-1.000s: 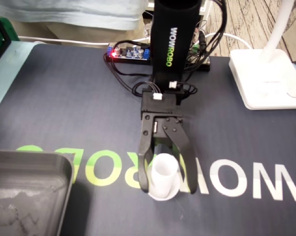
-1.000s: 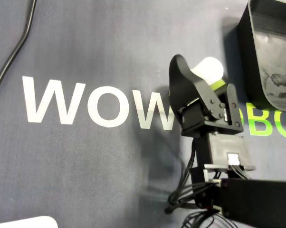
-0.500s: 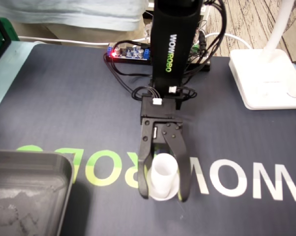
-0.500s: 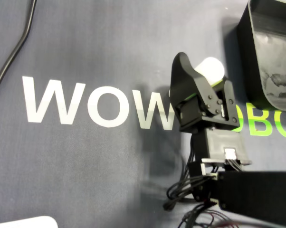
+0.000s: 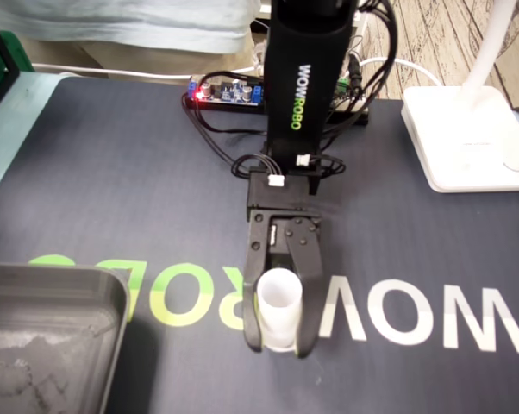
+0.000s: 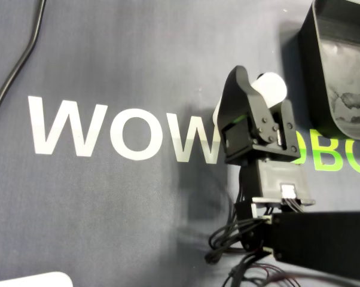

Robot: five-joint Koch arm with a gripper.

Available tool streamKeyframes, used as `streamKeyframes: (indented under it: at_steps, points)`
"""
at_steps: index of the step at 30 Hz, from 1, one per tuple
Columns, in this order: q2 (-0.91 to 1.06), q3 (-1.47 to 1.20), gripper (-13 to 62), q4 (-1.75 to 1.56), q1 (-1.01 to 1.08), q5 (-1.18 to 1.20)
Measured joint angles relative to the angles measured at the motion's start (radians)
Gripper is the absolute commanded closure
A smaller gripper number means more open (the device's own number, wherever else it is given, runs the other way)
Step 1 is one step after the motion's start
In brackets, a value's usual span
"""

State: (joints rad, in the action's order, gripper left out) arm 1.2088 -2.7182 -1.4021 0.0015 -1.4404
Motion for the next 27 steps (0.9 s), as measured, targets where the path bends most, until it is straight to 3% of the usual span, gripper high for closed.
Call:
streamKeyframes:
  at_steps: [7,18,27]
  points:
    - [0.000,0.000,48.3,-0.006,-0.009,0.026]
    - [0.014,0.008,48.3,-0.005,-0.021,0.040]
    - [0.313,0.005,48.3,0.189,0.026,0.052]
